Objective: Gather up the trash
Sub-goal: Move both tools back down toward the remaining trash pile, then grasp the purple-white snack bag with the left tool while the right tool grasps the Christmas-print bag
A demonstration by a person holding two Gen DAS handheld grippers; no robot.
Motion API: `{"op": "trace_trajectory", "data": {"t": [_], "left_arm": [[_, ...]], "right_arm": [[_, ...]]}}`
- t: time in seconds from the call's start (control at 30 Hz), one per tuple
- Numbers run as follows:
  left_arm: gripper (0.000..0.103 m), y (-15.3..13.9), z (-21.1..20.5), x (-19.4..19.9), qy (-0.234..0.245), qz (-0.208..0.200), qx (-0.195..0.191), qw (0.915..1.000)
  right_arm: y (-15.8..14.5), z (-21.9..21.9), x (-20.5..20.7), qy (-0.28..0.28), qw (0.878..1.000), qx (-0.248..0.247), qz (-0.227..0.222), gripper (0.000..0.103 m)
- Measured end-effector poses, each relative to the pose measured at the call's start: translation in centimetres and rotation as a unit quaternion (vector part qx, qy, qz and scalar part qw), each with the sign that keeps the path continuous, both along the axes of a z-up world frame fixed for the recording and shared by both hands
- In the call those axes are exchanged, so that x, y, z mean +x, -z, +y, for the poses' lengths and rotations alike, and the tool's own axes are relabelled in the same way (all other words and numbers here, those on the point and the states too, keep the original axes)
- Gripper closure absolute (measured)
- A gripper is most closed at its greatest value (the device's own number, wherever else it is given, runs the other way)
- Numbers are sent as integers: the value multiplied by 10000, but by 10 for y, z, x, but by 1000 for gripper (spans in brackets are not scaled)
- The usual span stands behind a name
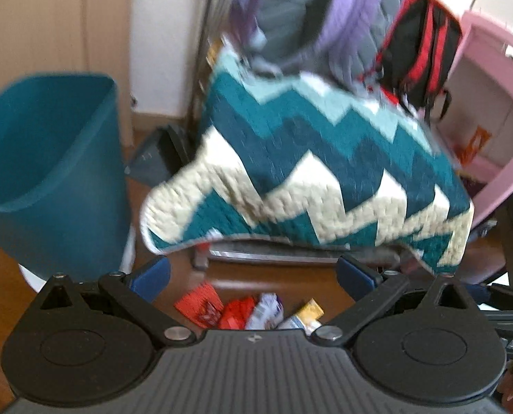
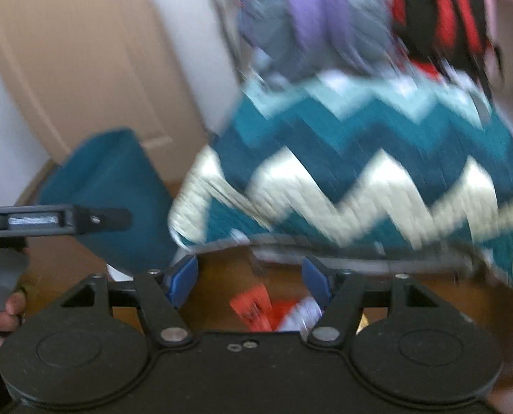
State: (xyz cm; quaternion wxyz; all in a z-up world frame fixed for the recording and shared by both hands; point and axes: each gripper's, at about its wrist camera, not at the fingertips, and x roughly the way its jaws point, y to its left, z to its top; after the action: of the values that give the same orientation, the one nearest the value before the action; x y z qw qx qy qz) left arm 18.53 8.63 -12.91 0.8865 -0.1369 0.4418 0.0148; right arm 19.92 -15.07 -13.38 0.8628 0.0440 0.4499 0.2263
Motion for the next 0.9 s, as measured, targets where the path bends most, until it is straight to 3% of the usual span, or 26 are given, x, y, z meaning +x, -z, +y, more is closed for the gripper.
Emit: {"op": "trace_trajectory", "data": {"t": [0.27, 0.37, 0.53, 0.67, 0.9], "left_arm": [[0, 85, -48, 49, 337, 618, 408, 9967], [0, 120, -57, 66, 454, 881, 388, 9943], [0, 178, -76, 84, 665, 1308, 756, 9863], [0, 218, -86, 94, 853, 1519, 873, 9808], [1, 284, -108, 109, 1362, 1792, 885, 9703]], "right_arm": [[110, -48, 36, 983, 9868, -263, 1263, 36], [157, -63, 53, 1425, 9712, -217, 1899, 37], [229, -82, 60, 1910, 9433, -554, 2659, 37], [268, -85, 61, 2143, 9287, -737, 2934, 38], [319, -69, 57, 1962, 9149, -1014, 3379, 40]]}}
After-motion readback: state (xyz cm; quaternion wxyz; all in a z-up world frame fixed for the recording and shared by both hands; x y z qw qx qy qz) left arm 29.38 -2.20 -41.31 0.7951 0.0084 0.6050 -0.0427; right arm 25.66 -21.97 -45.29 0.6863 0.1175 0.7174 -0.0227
